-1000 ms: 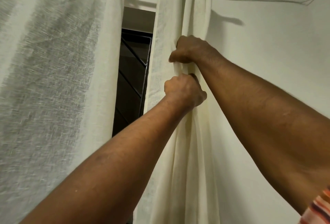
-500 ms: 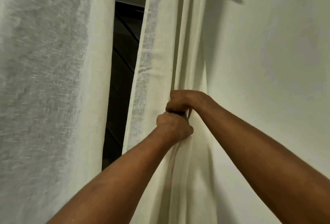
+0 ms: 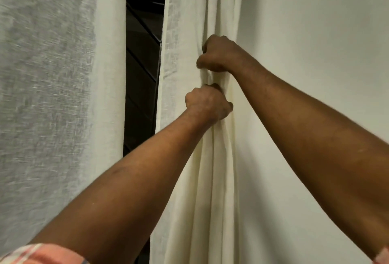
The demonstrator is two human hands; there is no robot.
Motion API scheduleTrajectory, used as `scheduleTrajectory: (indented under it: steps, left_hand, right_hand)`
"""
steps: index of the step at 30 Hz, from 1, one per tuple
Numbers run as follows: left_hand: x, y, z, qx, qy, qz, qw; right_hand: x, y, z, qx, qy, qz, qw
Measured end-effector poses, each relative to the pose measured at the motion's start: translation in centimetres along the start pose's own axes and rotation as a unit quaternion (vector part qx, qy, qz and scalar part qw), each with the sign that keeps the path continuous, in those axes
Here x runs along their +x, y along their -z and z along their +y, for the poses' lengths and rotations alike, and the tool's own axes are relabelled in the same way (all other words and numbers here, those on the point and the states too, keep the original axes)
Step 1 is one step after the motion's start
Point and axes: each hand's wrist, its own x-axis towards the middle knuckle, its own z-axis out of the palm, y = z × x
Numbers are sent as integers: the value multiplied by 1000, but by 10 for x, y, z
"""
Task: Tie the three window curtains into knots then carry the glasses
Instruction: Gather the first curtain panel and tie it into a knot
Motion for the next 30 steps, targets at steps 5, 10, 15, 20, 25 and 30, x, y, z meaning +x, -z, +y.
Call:
scheduleTrajectory:
  steps: [5, 10, 15, 20, 25, 30]
  left_hand:
    - [-26, -33, -15, -24, 6, -112, 993]
    - [-54, -47, -24, -12, 38, -137, 990]
    - [-57, -10, -6, 55, -7, -51, 997]
    - [-62, -5, 2, 80, -46, -38, 995]
    - [-69, -18, 2, 86, -34, -51, 994]
    - [-89, -54, -10, 61, 23, -87, 994]
  right_hand:
    - [-52, -59, 5, -1, -11, -134, 991]
    - [-83, -72, 4, 28, 2, -225, 974]
    - [-64, -38, 1, 24, 0, -70, 997]
    - [-56, -20, 3, -3, -12, -16, 1000]
    - [-79, -38, 2, -27, -10, -123, 992]
    - [-107, -72, 6, 36, -16, -195, 980]
